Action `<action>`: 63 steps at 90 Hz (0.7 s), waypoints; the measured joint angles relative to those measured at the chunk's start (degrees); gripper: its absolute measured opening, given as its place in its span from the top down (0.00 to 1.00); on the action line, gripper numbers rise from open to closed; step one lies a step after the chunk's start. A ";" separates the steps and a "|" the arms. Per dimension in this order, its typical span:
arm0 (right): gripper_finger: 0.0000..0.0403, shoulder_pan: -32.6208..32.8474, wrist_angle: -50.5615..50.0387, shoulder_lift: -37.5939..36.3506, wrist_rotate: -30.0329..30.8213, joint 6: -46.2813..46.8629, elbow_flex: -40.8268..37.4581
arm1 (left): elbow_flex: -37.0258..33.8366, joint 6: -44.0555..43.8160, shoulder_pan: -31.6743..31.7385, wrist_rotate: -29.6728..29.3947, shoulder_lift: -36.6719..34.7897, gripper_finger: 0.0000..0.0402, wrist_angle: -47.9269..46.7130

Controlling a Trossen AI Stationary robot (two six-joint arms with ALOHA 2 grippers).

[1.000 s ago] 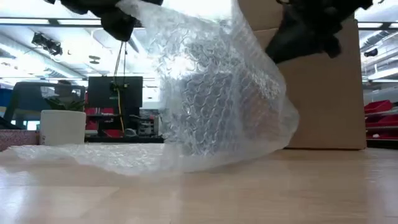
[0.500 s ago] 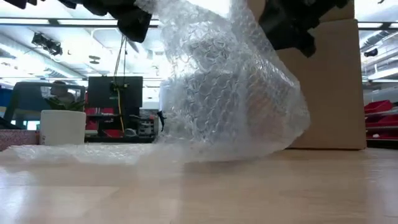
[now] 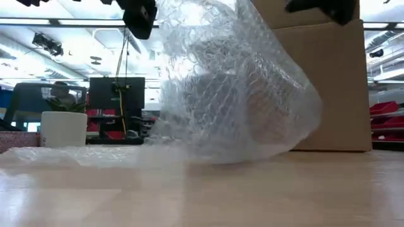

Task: Wrap mug
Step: Wrap the purple mug with the bubble wrap

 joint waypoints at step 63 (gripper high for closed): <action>0.81 -12.12 -0.53 10.79 1.18 0.69 -0.04 | 0.00 4.91 0.04 8.46 0.04 1.00 4.21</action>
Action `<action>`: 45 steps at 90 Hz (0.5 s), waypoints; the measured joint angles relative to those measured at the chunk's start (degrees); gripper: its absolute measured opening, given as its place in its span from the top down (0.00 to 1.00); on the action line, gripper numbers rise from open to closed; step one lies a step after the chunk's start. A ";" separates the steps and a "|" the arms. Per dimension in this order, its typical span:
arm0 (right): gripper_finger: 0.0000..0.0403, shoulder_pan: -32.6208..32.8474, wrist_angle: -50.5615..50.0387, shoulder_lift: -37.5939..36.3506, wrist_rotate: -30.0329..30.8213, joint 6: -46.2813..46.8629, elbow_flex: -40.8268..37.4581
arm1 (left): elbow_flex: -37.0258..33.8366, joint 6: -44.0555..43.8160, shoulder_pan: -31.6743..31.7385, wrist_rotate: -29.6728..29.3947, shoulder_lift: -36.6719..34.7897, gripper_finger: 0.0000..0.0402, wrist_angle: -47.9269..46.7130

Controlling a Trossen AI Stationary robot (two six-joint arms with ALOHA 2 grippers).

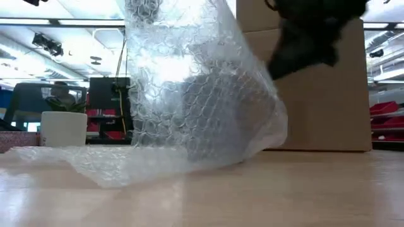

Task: Wrap mug
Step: Wrap the purple mug with the bubble wrap

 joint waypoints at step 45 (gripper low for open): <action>0.81 -4.22 9.91 -0.01 -2.57 -9.10 0.00 | 0.00 3.17 0.09 2.98 2.85 1.00 6.85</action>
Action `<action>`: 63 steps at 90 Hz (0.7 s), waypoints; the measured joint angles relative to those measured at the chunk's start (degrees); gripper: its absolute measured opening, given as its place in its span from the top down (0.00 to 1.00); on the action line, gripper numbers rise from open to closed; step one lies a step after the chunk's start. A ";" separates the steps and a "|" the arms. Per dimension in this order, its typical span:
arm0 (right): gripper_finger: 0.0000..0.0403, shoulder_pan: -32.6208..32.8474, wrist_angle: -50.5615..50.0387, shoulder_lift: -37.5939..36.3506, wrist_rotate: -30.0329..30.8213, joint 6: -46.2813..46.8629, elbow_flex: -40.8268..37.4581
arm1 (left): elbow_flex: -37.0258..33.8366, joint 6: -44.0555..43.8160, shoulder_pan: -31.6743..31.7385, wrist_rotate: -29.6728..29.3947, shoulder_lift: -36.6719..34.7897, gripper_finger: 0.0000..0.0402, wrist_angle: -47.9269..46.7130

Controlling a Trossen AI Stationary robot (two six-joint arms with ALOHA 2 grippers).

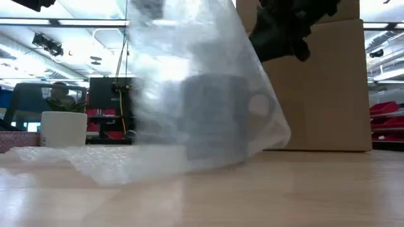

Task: Wrap mug
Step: Wrap the purple mug with the bubble wrap

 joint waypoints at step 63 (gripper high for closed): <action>0.81 -0.83 22.37 9.37 -11.05 -14.97 0.14 | 0.02 2.58 2.58 -0.21 1.15 1.00 0.60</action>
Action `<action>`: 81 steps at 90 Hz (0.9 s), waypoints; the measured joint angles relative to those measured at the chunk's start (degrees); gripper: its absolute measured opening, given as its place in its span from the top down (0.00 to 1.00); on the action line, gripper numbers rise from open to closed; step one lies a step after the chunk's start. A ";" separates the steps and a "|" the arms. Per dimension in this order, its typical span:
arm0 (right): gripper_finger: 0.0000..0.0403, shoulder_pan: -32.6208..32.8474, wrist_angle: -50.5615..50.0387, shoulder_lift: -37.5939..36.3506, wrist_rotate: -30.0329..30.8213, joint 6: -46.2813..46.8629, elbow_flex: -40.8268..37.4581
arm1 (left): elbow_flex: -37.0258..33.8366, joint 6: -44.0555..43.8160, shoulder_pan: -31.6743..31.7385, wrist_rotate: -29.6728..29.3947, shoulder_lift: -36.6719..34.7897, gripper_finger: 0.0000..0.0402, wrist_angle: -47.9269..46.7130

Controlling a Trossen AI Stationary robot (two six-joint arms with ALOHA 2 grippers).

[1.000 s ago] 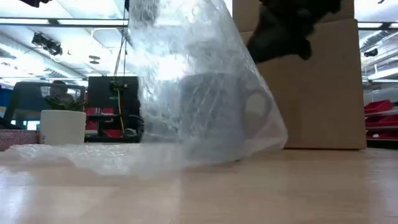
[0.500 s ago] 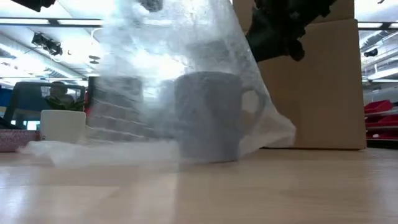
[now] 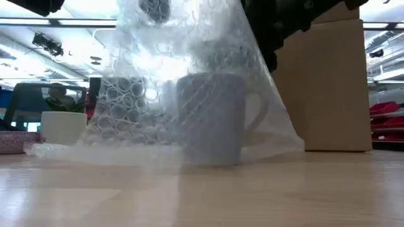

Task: Wrap mug
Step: Wrap the purple mug with the bubble wrap

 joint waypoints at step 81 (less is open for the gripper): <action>0.82 0.81 -0.87 -0.23 -26.27 3.58 -0.10 | 0.00 -0.50 4.45 -7.69 -0.02 1.00 -2.26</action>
